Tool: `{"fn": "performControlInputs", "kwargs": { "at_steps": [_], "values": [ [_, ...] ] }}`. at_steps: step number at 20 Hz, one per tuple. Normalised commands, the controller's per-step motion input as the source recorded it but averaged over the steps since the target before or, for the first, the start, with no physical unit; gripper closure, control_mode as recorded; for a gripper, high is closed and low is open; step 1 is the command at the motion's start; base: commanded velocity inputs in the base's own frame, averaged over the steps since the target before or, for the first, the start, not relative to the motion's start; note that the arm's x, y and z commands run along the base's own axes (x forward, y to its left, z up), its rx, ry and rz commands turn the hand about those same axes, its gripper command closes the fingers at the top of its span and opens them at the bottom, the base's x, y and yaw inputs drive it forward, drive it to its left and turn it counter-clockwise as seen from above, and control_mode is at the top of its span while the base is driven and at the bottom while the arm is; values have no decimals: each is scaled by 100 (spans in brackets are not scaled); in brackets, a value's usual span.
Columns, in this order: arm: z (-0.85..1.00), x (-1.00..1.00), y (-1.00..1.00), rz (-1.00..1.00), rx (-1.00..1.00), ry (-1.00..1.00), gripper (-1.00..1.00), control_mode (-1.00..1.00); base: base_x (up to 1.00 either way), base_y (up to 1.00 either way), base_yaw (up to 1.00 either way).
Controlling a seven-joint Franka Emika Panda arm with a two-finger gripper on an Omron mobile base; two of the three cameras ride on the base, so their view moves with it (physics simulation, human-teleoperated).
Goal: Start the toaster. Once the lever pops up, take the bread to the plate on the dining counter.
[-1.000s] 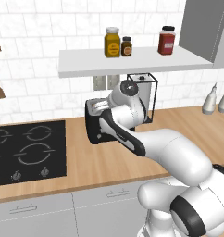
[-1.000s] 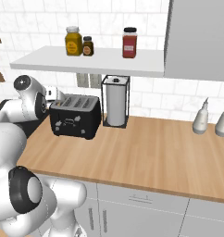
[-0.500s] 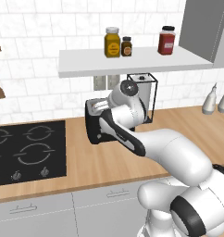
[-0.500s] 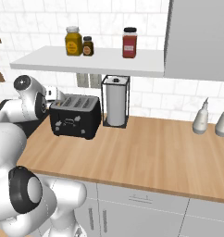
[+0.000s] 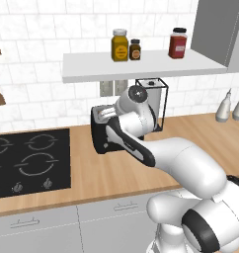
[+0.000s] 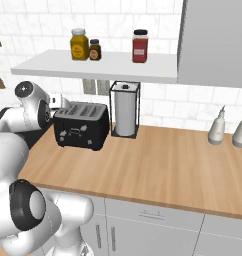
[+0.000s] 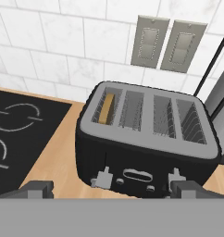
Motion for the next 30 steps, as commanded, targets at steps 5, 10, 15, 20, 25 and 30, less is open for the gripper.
{"fn": "performControlInputs", "kwargs": {
  "at_steps": [5, 10, 15, 20, 25, 30],
  "values": [
    [0, 0, 0, 0, 0, 0, -100, -100, 0, 0, 0],
    [0, 0, 0, 0, 0, 0, -100, -100, 0, 0, 0],
    [0, 0, 0, 0, 0, 0, -100, -100, 0, 0, 0],
    [0, 0, 0, 0, 0, 0, -100, -100, 0, 0, 0],
    [0, 0, 0, 0, 0, 0, -100, -100, 0, 0, 0],
    [0, 0, 0, 0, 0, 0, -100, -100, 0, 0, 0]
  ]
}}
